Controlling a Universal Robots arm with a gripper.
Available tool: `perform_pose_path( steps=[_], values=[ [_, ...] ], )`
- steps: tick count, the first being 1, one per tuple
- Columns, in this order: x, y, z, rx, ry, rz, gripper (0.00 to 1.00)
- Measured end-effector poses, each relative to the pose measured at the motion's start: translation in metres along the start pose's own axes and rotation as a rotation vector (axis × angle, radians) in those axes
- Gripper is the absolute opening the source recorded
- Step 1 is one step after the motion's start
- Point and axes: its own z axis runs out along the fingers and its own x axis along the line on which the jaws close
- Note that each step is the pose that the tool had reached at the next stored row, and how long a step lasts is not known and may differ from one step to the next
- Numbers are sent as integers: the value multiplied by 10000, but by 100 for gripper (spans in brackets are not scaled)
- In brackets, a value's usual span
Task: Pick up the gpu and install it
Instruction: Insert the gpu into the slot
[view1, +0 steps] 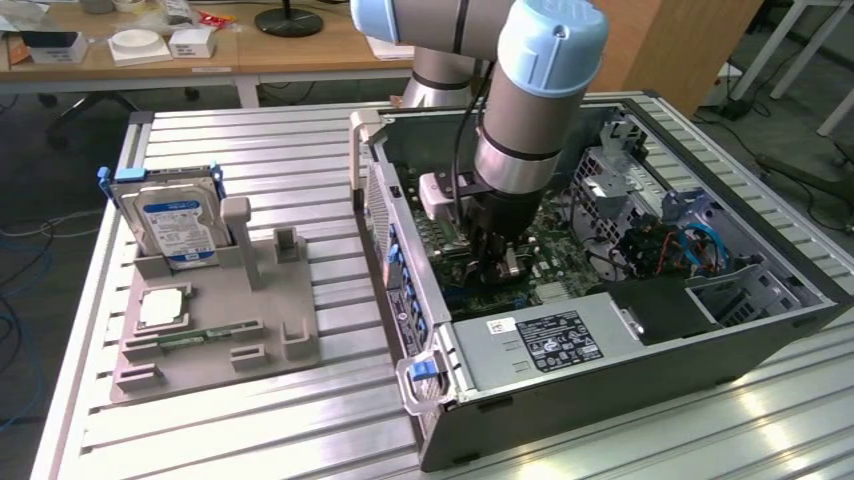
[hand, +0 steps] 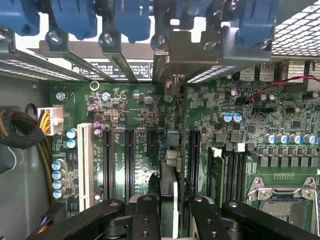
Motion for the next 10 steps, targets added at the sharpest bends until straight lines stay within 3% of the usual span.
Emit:
perform_pose_path(
  steps=[3,5,6,7,10],
  values=[
    [0,0,0,1,-5,0,27],
    [-4,0,10,18,-52,4,28],
    [-3,0,-1,18,-41,4,33],
    [-1,2,-21,4,-15,4,33],
    [-4,-2,-73,17,-19,-1,33]
  ],
)
